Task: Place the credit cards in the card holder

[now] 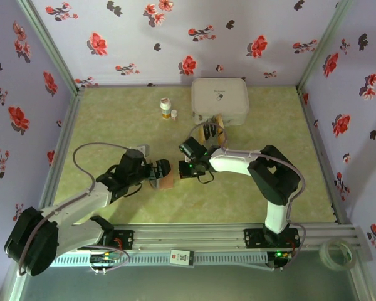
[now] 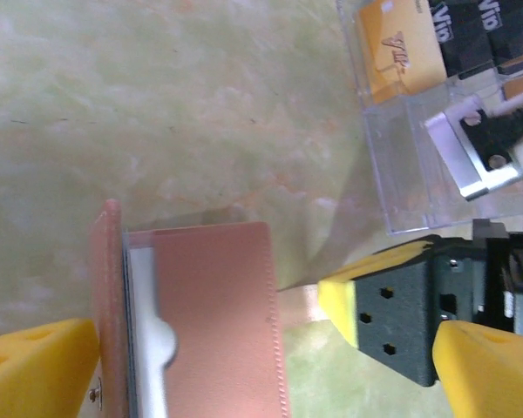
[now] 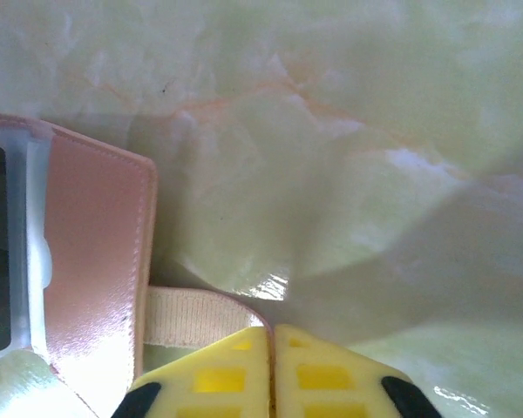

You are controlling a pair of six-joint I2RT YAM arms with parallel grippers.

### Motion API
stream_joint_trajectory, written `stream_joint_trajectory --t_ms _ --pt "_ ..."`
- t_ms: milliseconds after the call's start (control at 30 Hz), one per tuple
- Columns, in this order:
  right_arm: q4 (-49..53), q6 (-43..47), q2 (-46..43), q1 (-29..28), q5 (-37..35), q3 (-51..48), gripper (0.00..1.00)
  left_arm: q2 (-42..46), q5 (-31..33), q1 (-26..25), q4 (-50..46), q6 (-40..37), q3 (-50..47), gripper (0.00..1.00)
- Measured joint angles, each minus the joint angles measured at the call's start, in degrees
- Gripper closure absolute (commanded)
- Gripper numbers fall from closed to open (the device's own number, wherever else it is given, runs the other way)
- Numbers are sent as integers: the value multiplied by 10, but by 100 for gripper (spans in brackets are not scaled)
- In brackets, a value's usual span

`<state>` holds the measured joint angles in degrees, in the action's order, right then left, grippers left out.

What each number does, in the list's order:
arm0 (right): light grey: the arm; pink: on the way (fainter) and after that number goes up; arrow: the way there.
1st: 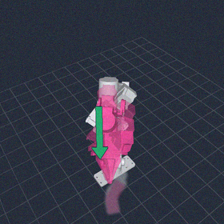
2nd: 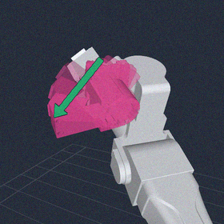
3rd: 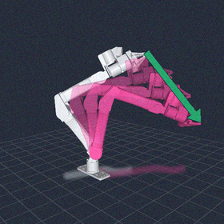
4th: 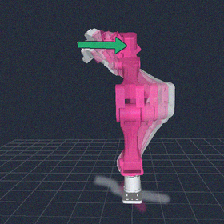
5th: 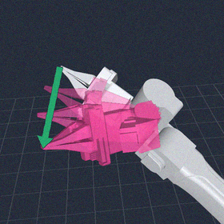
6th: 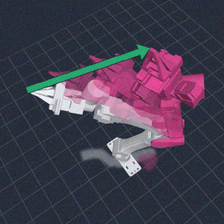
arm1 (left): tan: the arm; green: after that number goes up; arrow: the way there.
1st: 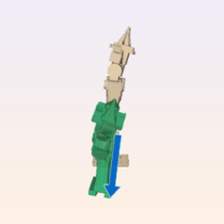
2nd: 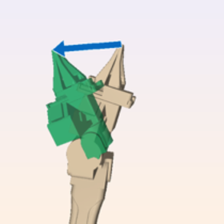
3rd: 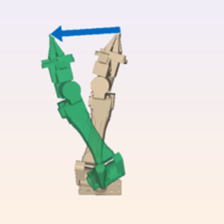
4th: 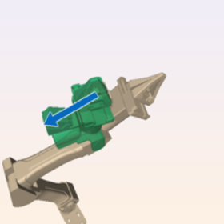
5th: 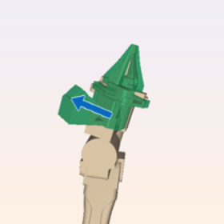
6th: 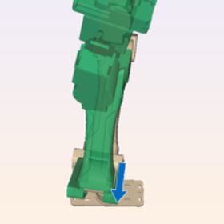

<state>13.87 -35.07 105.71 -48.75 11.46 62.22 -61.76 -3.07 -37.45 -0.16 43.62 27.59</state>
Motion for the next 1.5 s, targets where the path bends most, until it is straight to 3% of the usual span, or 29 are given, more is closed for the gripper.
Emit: stream_joint_trajectory --t_ms 267,700,933,1267,1500 --pt "4 1 -31 28 4 0 65 -36 1 -36 26 20 12 2" --pt "37 1 -177 89 -10 -34 60 -136 26 -81 64 35 33 3" --pt "56 -1 -221 94 -16 -82 59 -180 45 -92 89 46 33 3" --pt "54 -16 -255 95 -2 -109 60 -177 62 -93 62 45 49 0" --pt "33 -38 -256 47 7 -109 72 -122 70 -60 -3 28 97 0"
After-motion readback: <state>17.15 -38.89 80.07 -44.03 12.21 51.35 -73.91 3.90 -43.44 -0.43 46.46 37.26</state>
